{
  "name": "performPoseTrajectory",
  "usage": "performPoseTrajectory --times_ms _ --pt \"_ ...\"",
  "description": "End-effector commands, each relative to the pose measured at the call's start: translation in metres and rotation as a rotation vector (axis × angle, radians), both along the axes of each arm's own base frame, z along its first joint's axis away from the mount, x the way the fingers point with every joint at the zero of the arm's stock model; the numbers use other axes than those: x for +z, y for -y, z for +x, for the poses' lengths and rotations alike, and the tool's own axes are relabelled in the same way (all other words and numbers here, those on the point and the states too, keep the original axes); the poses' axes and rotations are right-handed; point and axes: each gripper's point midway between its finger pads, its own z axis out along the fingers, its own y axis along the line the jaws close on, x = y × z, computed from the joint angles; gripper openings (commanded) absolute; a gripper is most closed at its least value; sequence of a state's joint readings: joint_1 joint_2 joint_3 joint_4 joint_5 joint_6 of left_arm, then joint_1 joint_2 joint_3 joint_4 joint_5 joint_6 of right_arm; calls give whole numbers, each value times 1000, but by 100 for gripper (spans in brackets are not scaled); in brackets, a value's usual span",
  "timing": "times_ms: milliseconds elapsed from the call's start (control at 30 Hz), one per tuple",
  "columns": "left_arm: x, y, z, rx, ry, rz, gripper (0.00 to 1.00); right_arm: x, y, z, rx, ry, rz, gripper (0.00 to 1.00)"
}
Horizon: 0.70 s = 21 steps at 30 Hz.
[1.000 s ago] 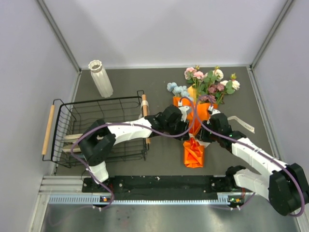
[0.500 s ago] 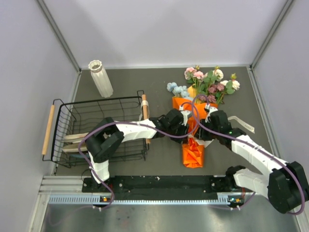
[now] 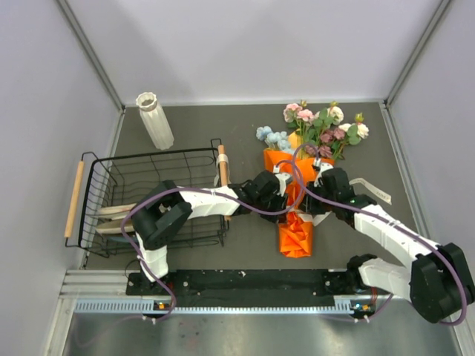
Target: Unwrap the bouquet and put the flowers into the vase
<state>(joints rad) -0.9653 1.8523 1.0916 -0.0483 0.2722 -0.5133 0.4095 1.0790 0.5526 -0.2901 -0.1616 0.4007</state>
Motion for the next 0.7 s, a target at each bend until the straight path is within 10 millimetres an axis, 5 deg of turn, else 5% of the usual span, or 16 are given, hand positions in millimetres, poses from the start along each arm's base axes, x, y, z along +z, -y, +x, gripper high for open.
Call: performPoseTrajectory --times_ms 0,167,267,367,533,667 --pt "17 6 0 -6 23 -52 29 -6 -5 2 31 -12 10 23" --pt "21 8 -1 -7 19 -68 29 -12 -6 -2 45 -32 6 28" --pt "21 9 -2 -6 16 -69 30 -11 -5 -1 39 -23 3 40" --pt "23 9 -2 -6 14 -73 30 -14 -4 -3 31 -38 2 39" --pt "27 11 -1 -7 17 -83 30 -11 -11 -1 24 -39 48 15" --pt "28 11 -1 -7 17 -85 30 11 -11 8 -5 31 74 2"
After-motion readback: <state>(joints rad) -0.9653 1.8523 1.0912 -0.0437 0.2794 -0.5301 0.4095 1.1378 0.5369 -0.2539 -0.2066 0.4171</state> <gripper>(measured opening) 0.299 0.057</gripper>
